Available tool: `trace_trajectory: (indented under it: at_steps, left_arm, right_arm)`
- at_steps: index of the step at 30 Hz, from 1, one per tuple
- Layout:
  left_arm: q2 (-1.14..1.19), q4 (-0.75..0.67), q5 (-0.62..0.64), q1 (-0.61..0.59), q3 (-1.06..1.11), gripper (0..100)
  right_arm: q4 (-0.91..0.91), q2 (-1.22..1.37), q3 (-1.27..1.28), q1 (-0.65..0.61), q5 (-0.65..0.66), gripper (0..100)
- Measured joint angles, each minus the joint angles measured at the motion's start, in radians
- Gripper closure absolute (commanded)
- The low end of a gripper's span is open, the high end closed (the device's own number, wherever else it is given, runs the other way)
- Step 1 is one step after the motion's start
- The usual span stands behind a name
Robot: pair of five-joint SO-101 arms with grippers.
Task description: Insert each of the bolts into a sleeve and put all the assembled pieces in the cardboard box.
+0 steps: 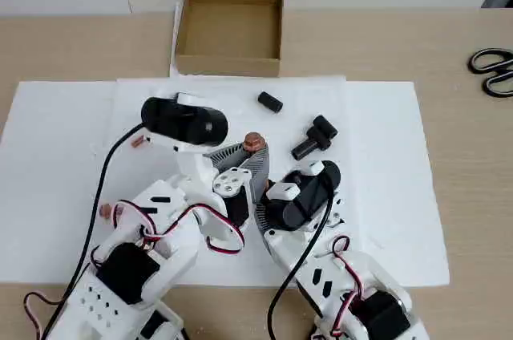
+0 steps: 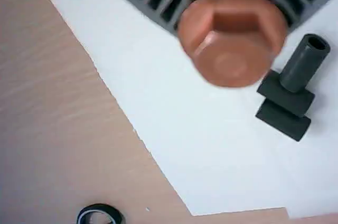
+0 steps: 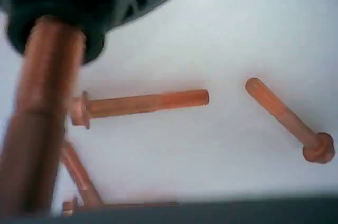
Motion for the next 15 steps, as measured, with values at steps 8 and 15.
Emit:
trace_trajectory:
  at_steps: [8, 15]
  left_arm:
    - [0.000, 0.060, 0.000, 0.018, 0.002, 100]
    - [0.000, 0.066, -0.018, 0.025, 0.037, 100]
  right_arm:
    - [0.000, 0.000, 0.000, -0.002, 0.000, 99.5]
    - [0.000, 0.000, 0.000, -0.002, 0.000, 99.5]
